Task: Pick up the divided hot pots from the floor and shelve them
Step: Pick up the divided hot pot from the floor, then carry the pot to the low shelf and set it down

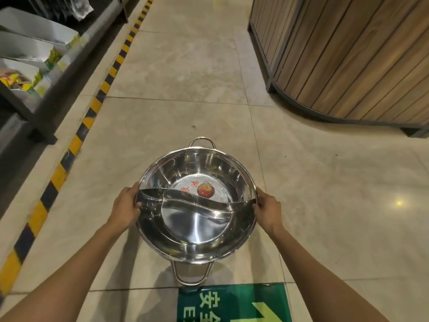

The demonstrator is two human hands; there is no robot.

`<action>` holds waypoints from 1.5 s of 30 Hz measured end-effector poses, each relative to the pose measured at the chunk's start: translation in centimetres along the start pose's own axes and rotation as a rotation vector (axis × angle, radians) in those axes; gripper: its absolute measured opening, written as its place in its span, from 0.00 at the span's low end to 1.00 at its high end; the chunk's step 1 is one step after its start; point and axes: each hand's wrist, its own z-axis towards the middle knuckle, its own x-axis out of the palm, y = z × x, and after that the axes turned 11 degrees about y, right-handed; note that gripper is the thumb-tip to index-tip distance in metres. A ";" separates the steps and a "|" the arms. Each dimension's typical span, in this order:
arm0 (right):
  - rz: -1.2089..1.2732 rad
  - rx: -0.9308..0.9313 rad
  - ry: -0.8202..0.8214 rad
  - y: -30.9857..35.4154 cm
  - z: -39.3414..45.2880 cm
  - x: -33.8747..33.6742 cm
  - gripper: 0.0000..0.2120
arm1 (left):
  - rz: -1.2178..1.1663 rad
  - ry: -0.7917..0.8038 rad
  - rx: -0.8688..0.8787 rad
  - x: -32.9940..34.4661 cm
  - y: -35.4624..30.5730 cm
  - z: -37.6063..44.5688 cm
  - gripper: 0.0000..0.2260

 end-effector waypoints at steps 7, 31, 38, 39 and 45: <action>0.105 -0.082 -0.021 9.8 -4.2 -11.9 0.27 | -0.033 -0.034 0.053 -13.3 -8.3 -5.4 0.26; 0.125 -0.497 0.151 47.1 -32.0 -49.5 0.28 | -0.328 -0.203 0.041 -54.8 -31.8 -47.4 0.32; 0.062 -0.699 0.406 49.3 -37.0 -47.2 0.29 | -0.368 -0.435 -0.179 -49.5 -31.6 -64.1 0.30; 0.054 -0.717 0.445 49.5 -38.2 -46.7 0.28 | -0.370 -0.473 -0.230 -48.4 -31.5 -66.6 0.30; -0.019 -0.810 0.755 50.4 -46.4 -41.7 0.28 | -0.506 -0.628 -0.464 -41.2 -30.2 -81.9 0.31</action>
